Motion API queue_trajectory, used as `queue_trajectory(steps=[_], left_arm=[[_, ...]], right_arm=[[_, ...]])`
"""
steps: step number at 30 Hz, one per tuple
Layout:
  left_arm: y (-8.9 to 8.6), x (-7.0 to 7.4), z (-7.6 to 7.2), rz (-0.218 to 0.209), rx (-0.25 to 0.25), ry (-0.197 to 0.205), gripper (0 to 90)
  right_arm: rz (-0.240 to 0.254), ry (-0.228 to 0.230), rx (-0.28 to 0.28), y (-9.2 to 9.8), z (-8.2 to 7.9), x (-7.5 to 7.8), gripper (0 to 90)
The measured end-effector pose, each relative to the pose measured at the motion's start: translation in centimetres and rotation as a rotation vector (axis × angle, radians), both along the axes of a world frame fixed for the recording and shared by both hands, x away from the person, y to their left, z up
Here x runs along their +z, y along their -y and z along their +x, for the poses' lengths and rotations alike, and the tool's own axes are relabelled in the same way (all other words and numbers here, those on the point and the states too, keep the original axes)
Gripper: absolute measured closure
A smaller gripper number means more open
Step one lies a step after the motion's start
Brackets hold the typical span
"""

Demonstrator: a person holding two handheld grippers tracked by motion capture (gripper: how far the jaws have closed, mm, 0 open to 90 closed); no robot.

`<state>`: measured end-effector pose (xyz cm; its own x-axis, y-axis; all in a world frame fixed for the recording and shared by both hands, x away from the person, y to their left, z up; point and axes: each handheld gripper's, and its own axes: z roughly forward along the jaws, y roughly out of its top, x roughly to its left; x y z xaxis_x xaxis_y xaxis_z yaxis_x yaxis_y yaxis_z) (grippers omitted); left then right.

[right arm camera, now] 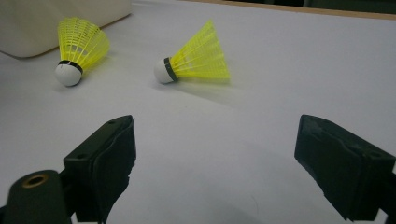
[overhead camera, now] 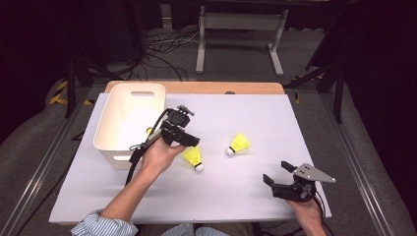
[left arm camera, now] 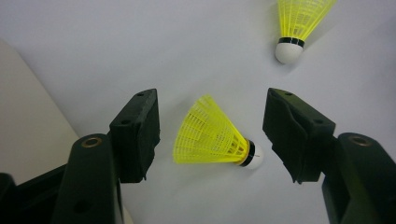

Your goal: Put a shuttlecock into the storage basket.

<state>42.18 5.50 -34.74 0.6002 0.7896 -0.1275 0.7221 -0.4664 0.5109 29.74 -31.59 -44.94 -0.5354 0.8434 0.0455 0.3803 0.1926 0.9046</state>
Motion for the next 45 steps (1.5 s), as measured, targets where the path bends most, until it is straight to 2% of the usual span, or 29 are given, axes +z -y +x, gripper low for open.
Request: queue_trajectory(steps=[14, 21, 30, 38, 45], left_arm=[[0.7, -1.3, -0.1, 0.026, 0.004, -0.021, 37.2], [1.3, -2.2, 0.2, 0.046, -0.014, -0.053, 38.5], [1.7, -3.2, 0.6, 0.066, -0.014, -0.082, 40.8], [1.6, -4.3, 1.1, 0.053, -0.010, -0.128, 42.5], [1.6, -4.9, 1.3, 0.050, -0.011, -0.144, 45.1]], right_arm=[[-0.001, 0.000, 0.001, 0.0, 0.0, 0.0, 12.9], [-0.002, 0.001, 0.004, 0.0, 0.0, 0.0, 12.9], [-0.002, 0.001, 0.003, 0.1, 0.0, 0.0, 13.0], [-0.005, 0.000, 0.002, 0.0, 0.0, -0.1, 13.0], [-0.006, -0.003, 0.001, 0.0, 0.0, -0.1, 13.1]])
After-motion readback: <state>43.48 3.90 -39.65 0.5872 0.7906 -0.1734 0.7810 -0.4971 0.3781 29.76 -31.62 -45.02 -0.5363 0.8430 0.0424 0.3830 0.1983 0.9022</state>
